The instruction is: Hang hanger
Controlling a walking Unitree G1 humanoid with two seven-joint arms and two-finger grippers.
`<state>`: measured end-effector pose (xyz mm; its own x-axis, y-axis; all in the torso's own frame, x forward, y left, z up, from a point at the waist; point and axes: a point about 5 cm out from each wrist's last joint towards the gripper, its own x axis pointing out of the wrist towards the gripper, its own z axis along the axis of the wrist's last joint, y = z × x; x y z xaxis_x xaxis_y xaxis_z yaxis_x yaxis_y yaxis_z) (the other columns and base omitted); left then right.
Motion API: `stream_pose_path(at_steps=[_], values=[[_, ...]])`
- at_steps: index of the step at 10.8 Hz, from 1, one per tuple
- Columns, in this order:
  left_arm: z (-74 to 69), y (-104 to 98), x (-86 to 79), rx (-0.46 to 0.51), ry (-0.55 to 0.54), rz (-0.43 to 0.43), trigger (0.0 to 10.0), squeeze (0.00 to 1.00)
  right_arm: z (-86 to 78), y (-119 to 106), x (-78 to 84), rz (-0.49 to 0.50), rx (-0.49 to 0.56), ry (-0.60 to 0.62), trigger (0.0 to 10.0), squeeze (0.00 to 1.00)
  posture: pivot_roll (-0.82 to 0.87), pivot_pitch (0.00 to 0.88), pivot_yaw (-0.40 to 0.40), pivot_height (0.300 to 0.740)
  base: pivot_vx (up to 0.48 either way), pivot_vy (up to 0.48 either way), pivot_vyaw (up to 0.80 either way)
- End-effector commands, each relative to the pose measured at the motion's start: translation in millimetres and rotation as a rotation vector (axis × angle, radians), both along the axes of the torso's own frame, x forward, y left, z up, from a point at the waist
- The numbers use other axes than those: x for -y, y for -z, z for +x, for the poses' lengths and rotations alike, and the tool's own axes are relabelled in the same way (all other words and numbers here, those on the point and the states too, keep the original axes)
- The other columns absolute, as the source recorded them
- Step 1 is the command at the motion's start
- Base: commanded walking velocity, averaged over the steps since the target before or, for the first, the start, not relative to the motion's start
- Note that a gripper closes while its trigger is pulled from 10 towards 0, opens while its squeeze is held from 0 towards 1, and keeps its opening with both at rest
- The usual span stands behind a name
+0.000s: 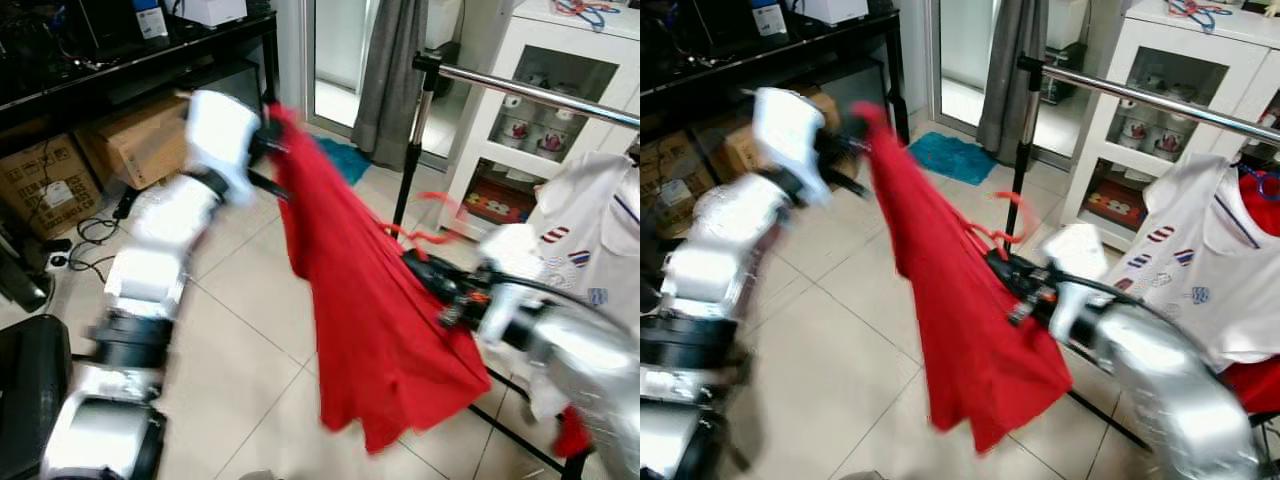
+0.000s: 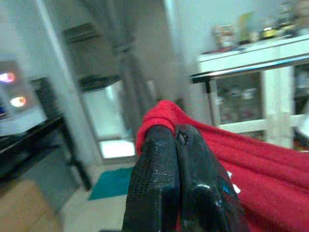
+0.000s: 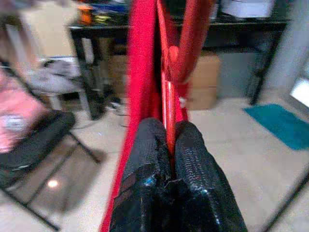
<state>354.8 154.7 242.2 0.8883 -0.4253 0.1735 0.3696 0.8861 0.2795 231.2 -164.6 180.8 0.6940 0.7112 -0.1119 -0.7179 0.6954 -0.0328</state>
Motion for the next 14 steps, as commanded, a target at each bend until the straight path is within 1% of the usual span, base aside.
stream_pose_path(at_steps=[1, 2, 3, 4, 6, 7, 8, 9, 10, 11, 12, 13, 14], values=[[4.3, -19, -25.1, 0.074, -0.138, -0.001, 0.0, 0.0, -7.3, -1, 6.2, 0.007, -0.021, -0.031, 0.0, 0.0, 0.04, 0.0, 0.04, 0.74, 0.0, 0.0, 0.0], [8.8, -22, -39.8, 0.082, -0.211, 0.005, 0.0, 0.0, -14.2, -3, 8.1, 0.029, -0.03, -0.082, 0.0, 0.0, 0.04, 0.0, 0.04, 0.74, 0.0, 0.0, 0.0], [12.1, -21, -45.8, 0.082, -0.24, -0.019, 0.0, 0.0, -18.8, -4, 7.9, 0.056, -0.043, -0.118, 0.0, 0.0, 0.04, 0.0, 0.045, 0.74, 0.0, 0.0, 0.0], [14.2, -15, -41.7, 0.047, -0.212, -0.058, 0.0, 0.0, -17.3, -7, 7.0, 0.13, -0.041, -0.093, 0.0, 0.0, 0.04, 0.0, 0.045, 0.74, 0.0, 0.0, 0.0], [13.1, 2, -27.5, -0.016, -0.147, -0.075, 0.0, 0.0, -8.8, -13, 5.7, 0.208, -0.022, 0.0, 0.0, 0.0, 0.04, 0.0, 0.045, 0.74, 0.0, 0.0, 0.0], [7.7, 15, -4.2, -0.065, -0.038, -0.089, 0.0, 0.0, 4.7, -16, 6.8, 0.287, -0.012, 0.13, 0.0, 0.0, 0.04, 0.0, 0.048, 0.74, 0.0, 0.0, 0.0], [-4.4, 26, 27.8, -0.115, 0.151, -0.074, 0.0, 0.0, 16.4, -20, 5.8, 0.345, -0.003, 0.235, 0.0, 0.0, 0.04, 0.0, 0.051, 0.74, 0.0, 0.0, 0.0], [-17.1, 34, 52.4, -0.153, 0.3, -0.057, 0.0, 0.0, 25.0, -23, 4.4, 0.378, 0.011, 0.307, 0.0, 0.0, 0.04, 0.0, 0.051, 0.74, 0.0, 0.0, 0.0], [-38.1, 43, 84.3, -0.206, 0.493, -0.046, 0.0, 0.0, 38.2, -27, 5.7, 0.398, 0.047, 0.429, 0.0, 0.0, 0.04, 0.0, 0.053, 0.74, 0.0, 0.0, 0.0], [-55.1, 44, 103.5, -0.217, 0.628, -0.042, 0.0, 0.0, 47.7, -29, 10.7, 0.403, 0.07, 0.525, 0.0, 0.0, 0.04, 0.0, 0.053, 0.74, 0.0, 0.0, 0.0], [-66.7, 37, 110.2, -0.207, 0.703, -0.082, 0.0, 0.0, 54.3, -28, 23.0, 0.407, 0.081, 0.647, 0.0, 0.0, 0.04, 0.0, 0.049, 0.74, 0.0, 0.0, 0.0], [-71.4, 34, 107.8, -0.204, 0.706, -0.099, 0.0, 0.0, 55.7, -24, 32.0, 0.386, 0.074, 0.725, 0.0, 0.0, 0.04, 0.0, 0.045, 0.74, 0.0, 0.0, 0.0], [-73.4, 37, 92.0, -0.227, 0.611, -0.117, 0.0, 0.0, 52.3, -9, 42.4, 0.238, 0.031, 0.792, 10.0, 0.0, 0.04, 0.0, 0.039, 0.74, 0.0, 0.0, 0.0]])
